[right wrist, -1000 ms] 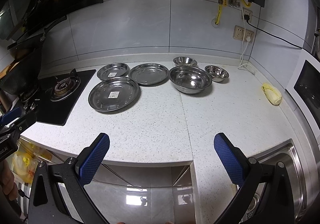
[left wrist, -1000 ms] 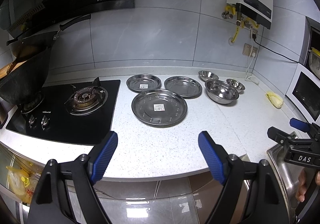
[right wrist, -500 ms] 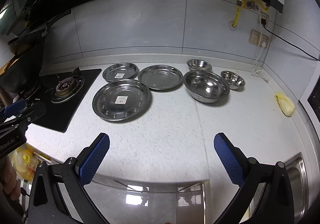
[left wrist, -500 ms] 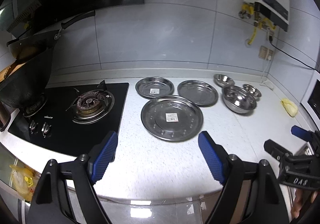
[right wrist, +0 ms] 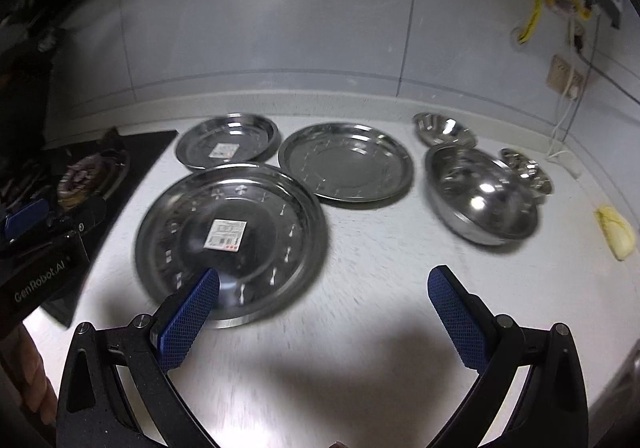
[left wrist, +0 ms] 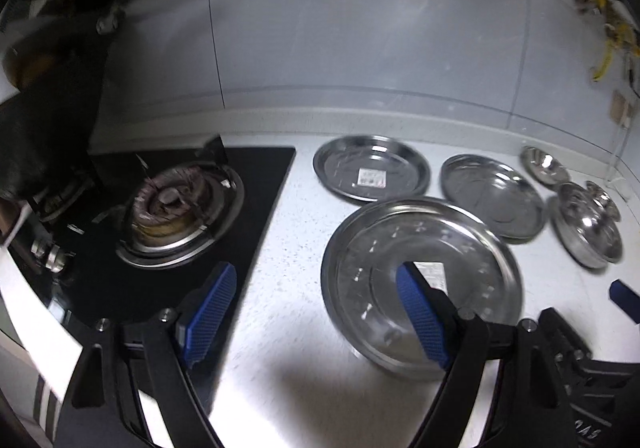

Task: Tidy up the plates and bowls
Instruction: 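Move both tools to the large labeled steel plate and close on its rim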

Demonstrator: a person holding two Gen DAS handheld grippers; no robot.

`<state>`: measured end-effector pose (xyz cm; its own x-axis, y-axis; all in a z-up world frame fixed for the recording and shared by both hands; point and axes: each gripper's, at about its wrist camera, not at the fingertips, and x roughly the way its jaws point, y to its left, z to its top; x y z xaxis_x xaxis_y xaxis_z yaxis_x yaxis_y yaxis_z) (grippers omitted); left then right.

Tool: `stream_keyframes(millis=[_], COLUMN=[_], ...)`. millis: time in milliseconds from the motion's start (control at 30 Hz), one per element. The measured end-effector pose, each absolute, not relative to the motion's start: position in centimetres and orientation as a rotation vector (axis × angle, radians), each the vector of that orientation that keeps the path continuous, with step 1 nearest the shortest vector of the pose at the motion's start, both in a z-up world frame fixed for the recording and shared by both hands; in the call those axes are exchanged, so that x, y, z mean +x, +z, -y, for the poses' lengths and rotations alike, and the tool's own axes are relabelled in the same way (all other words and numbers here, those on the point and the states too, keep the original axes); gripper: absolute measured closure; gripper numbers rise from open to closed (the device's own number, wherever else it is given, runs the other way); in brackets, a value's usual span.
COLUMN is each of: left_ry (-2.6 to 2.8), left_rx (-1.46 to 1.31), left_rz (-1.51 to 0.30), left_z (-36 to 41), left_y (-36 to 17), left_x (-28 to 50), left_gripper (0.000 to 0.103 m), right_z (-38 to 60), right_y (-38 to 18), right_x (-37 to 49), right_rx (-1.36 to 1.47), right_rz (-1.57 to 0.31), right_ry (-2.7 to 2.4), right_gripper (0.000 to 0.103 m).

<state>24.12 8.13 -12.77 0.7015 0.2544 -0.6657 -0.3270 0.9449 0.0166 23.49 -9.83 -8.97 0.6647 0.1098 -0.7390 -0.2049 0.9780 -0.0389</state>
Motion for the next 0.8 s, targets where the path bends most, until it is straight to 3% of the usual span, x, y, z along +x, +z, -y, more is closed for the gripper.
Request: stream_keyframes(millis=[333,400,567,633,733,800], left_ry=[0.308,0.299,0.286,0.265,0.248,0.237], left_rx=[-0.137,-0.136,-0.163,-0.182,-0.191,-0.173], left_rz=[-0.849,-0.868,-0.904,-0.932,-0.949,-0.948], left_z=[-9.2,-9.1,-9.5,-9.7,-9.9,-9.7], left_y=[-17.6,-18.3,-19.8,-20.4,-21.0,-21.0], left_x=[30.2,30.9,31.6,31.9,32.2,32.4], left_gripper=[0.021,0.021,0.024,0.036,0.041,0.041], right_z=[7.0,6.9,6.8,6.8,6.9,6.9], right_y=[-14.1,-14.7,-16.3,-16.9,-17.1,-17.1], right_x=[29.7,30.6,32.2,32.5,32.4,32.4], right_rx=[-0.128,-0.123,-0.103,-0.1,-0.103,-0.107], right_rz=[-0.909,-0.933,-0.996,-1.012,-0.998,-0.991], right_ry=[0.239,0.25,0.28,0.285,0.288,0.298], right_gripper=[0.001,0.006,0.035,0.038,0.04,0.046])
